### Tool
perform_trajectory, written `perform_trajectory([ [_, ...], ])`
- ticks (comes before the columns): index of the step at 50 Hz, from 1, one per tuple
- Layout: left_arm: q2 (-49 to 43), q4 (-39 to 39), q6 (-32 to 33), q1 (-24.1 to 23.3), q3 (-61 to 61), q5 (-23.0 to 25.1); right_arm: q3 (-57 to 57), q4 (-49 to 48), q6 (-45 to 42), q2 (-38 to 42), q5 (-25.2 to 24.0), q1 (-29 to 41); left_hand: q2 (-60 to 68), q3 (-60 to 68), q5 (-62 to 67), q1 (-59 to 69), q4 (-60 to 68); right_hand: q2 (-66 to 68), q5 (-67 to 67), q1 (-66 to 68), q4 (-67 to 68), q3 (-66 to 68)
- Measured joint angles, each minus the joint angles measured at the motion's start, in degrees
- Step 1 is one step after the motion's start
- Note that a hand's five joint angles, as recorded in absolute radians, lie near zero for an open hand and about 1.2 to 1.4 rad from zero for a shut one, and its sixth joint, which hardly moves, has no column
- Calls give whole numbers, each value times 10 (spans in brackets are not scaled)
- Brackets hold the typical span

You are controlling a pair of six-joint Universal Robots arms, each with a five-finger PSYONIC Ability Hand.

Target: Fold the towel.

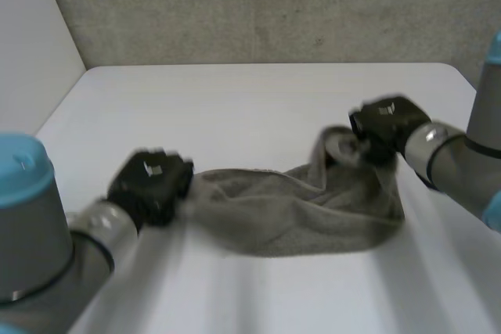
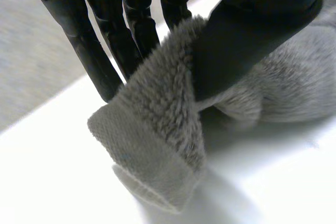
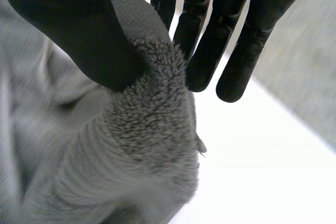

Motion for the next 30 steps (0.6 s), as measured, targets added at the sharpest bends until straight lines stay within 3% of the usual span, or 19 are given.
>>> perform_trajectory([
  [3, 5, -24, 25, -22, -30, 0, 28, 26, -27, 1, 6, -15, -175, -174, -161, -173, -161, 0, 0, 0, 0, 0],
  [5, 5, -42, 42, -35, -36, 0, 45, 28, -42, 1, 10, -24, -175, -174, -161, -173, -161, 0, 0, 0, 0, 0],
  [6, 5, -49, 47, -38, -35, 0, 55, 23, -50, 1, 13, -29, -265, -265, -265, -259, -264, 0, 0, 0, 0, 0],
  [12, -3, -67, 61, -36, 27, 0, 74, -17, -60, -2, 15, -39, -341, -340, -341, -335, -341, 0, 1, 0, 0, 0],
  [23, -139, -27, 4, -8, 186, -2, 78, -42, -52, -4, 13, -36, -348, -348, -347, -345, -348, 0, 2, 0, 0, 0],
  [30, -199, -28, -19, -8, 209, -1, 78, -48, -52, -1, 13, -39, -340, -340, -340, -338, -340, 0, 2, 0, 0, 0],
])
